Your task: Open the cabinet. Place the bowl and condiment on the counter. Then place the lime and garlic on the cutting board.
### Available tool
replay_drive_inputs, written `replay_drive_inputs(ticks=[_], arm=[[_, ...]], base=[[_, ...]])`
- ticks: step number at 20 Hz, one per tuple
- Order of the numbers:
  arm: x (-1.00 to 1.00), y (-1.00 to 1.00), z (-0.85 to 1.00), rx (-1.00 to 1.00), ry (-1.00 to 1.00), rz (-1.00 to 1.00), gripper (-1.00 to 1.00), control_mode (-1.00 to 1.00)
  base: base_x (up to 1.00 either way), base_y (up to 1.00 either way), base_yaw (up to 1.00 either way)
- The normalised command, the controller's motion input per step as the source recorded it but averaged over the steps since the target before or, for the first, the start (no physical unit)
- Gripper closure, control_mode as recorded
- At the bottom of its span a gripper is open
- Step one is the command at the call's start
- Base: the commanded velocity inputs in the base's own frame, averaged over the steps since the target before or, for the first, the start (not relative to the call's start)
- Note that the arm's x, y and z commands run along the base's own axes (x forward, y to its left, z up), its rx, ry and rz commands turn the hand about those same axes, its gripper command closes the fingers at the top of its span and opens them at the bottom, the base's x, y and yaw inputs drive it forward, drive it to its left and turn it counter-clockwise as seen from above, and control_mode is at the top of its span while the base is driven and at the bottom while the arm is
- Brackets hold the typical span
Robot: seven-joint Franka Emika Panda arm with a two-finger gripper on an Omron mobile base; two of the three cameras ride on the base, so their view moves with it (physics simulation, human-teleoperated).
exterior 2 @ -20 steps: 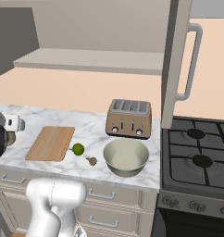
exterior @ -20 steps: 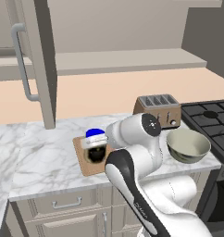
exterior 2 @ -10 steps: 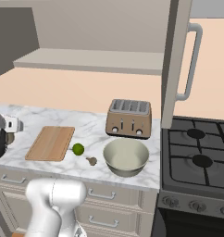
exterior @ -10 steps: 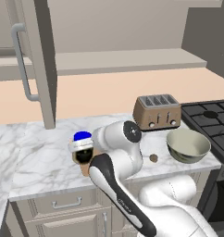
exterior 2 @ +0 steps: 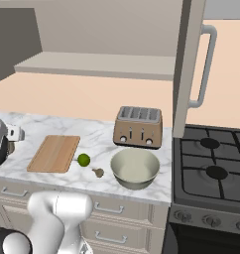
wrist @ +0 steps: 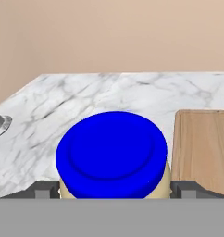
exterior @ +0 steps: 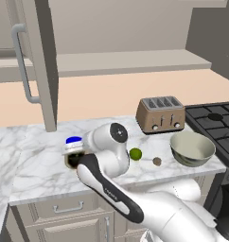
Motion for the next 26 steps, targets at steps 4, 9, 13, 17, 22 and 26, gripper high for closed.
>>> replay_drive_inputs(ticks=[4, 9, 13, 17, 22, 26], arm=[[0.27, 0.36, -0.19, 0.0, 0.0, 0.0, 1.0, -1.0], [0.43, 0.21, -0.33, 0.0, -0.01, 0.0, 1.0, -1.0], [0.38, 0.15, -0.37, 0.0, 0.0, 0.0, 1.0, -1.0], [0.25, 0.1, -0.33, 0.0, 0.0, 0.0, 1.0, -1.0], [0.06, 0.09, -0.33, 0.0, 0.0, 0.0, 1.0, -1.0], [0.08, 0.09, -0.26, -0.03, 0.0, 0.0, 1.0, -1.0]], base=[[0.0, 0.0, 0.0], [0.0, 0.0, 0.0], [0.0, 0.0, 0.0], [0.0, 0.0, 0.0], [0.0, 0.0, 0.0], [0.0, 0.0, 0.0]])
